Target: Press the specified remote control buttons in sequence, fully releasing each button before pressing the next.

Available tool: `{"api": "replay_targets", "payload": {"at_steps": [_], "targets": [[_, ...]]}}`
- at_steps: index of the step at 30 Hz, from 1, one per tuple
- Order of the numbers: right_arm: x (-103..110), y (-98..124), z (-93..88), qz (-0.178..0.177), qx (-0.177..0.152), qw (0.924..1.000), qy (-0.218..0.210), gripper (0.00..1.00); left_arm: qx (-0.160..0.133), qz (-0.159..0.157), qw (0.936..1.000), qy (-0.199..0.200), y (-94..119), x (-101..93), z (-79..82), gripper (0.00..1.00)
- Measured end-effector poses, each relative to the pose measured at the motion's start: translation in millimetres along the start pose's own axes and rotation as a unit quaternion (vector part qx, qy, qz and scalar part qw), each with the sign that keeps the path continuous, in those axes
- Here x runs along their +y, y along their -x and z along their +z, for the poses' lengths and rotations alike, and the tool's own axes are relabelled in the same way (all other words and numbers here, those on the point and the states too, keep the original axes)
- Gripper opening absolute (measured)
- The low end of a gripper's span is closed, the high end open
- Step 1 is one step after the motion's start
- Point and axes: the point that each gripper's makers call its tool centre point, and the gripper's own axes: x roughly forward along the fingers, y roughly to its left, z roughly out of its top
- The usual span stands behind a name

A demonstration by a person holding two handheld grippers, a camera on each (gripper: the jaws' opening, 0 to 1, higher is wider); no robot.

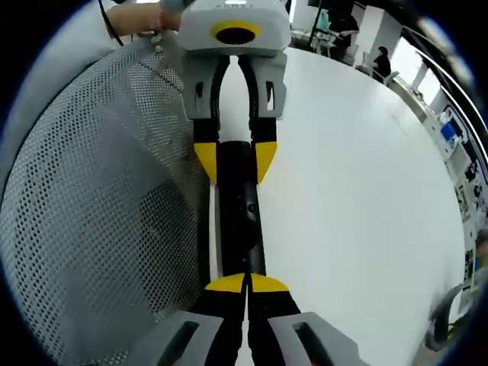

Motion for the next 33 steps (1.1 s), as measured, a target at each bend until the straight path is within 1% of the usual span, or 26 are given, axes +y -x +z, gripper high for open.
{"api": "replay_targets", "payload": {"at_steps": [6,7,9,11,12,15,17,18,19,20,21,22,23,24,25,26,28,29,33], "targets": [[3.0,-0.7,1.3,0.008,-0.003,1.0,0.004,0.0,0.002,0.0,1.0,0.001,-0.1,0.1,-0.1,0.24],[2.1,-0.3,1.6,0.006,-0.003,0.9999,0.011,0.0,0.002,0.0,1.0,0.001,-0.1,0.1,-0.1,0.24],[1.3,-1.2,1.2,0.007,-0.002,1.0,0.006,0.0,0.001,0.0,1.0,0.001,-0.1,0.2,-0.1,0.24],[-0.4,-2.6,2.2,0.007,0.002,1.0,0.002,0.0,0.001,0.0,1.0,0.002,-0.1,0.2,-0.2,0.24],[-0.5,-3.1,2.5,0.005,0.012,0.9999,-0.005,0.0,0.001,0.0,1.0,0.002,-0.1,0.2,-0.2,0.24],[-0.2,-4.0,2.9,-0.004,0.026,0.9997,0.0,0.0,0.003,0.0,1.0,0.003,-0.1,0.2,-0.2,0.24],[-0.6,-3.4,2.2,-0.009,0.025,0.9997,-0.002,0.0,0.004,-0.001,1.0,0.002,-0.1,0.1,-0.2,0.24],[-1.4,-3.3,2.2,-0.012,0.014,0.9994,-0.03,0.0,0.005,-0.001,1.0,0.003,0.0,0.2,-0.2,0.24],[-2.1,-3.2,2.5,-0.013,0.005,0.9987,-0.049,0.0,0.006,-0.002,1.0,0.004,0.1,0.2,-0.3,0.24],[-3.2,-2.6,3.4,-0.013,-0.013,0.9973,-0.071,0.0,0.009,-0.004,0.9999,0.003,0.1,0.2,-0.4,0.24],[-3.6,-2.4,4.4,-0.01,-0.028,0.9971,-0.071,0.0,0.011,-0.006,0.9999,0.001,0.0,0.1,-0.5,0.24],[-3.6,-1.8,4.9,-0.008,-0.048,0.9949,-0.088,0.0,0.014,-0.007,0.9999,0.0,0.0,0.1,-0.5,0.24],[-3.3,-1.0,4.3,-0.004,-0.059,0.9931,-0.102,0.0,0.016,-0.007,0.9998,0.0,-0.1,0.0,-0.5,0.24],[-5.0,-0.1,6.3,-0.01,-0.076,0.9915,-0.105,0.0,0.017,-0.007,0.9998,-0.001,-0.1,-0.1,-0.6,0.24],[-11.1,1.3,7.2,-0.034,-0.089,0.9893,-0.111,0.0,0.017,-0.007,0.9998,-0.001,0.0,-0.2,-0.7,0.24],[-8.9,3.1,6.6,-0.033,-0.083,0.99,-0.11,0.0,0.017,-0.007,0.9998,-0.001,0.1,-0.2,-0.7,0.24],[-8.7,6.0,12.2,-0.033,-0.089,0.9896,-0.108,0.0,0.015,-0.007,0.9999,0.0,0.1,-0.1,-0.8,0.24],[-7.2,5.6,15.2,-0.024,-0.09,0.9894,-0.111,0.0,0.015,-0.006,0.9999,0.0,0.0,-0.1,-0.9,0.24],[-3.3,-0.1,15.0,-0.013,-0.074,0.9923,-0.098,0.0,0.015,-0.006,0.9999,-0.001,0.0,0.0,-0.9,0.24]]}}
